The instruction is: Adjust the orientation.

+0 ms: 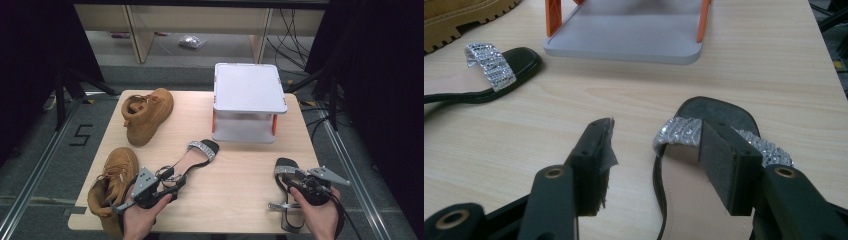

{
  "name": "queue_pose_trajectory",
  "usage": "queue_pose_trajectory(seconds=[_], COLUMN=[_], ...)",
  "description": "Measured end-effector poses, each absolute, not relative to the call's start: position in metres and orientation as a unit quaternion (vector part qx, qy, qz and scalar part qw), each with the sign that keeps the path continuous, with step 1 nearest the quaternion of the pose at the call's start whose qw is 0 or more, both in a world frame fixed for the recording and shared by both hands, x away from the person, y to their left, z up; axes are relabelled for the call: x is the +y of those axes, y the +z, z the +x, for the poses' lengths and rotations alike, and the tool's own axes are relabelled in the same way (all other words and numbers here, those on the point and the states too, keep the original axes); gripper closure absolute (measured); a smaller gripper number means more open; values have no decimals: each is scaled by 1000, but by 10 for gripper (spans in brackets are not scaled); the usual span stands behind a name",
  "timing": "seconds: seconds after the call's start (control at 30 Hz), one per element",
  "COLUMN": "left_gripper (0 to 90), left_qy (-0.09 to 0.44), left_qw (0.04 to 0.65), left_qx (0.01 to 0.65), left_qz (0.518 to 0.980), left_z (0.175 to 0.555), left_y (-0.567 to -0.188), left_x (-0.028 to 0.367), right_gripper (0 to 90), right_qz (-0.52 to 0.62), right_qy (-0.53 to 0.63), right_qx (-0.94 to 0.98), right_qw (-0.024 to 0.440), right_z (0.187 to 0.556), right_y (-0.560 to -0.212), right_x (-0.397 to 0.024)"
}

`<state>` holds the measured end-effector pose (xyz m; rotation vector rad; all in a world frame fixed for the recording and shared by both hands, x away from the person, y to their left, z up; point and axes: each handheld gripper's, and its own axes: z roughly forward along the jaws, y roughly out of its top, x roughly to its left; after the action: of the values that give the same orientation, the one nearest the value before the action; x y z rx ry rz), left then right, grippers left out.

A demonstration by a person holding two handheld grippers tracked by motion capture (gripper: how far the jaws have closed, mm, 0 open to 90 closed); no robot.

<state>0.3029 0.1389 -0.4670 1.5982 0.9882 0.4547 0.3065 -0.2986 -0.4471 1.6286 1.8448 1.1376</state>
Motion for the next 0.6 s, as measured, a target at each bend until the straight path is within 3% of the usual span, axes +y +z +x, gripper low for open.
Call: queue_pose_trajectory(seconds=[0.27,0.47,0.5,0.6], left_gripper=[561,657,717,776], left_qy=[197,204,214,227], left_qw=[567,558,543,520], left_qx=[419,418,425,433], left_qz=[681,688,692,701], left_z=[311,312,312,315], left_y=[-458,-456,-455,-456], left_x=[133,132,137,144], right_gripper=[539,656,700,751], right_qz=[562,561,571,568], right_qy=[412,410,410,402], right_qx=[681,682,679,687], right_qw=[225,228,212,211], right_z=[317,317,316,314], right_y=[-441,-438,-437,-434], right_x=[-303,-299,-295,-290])
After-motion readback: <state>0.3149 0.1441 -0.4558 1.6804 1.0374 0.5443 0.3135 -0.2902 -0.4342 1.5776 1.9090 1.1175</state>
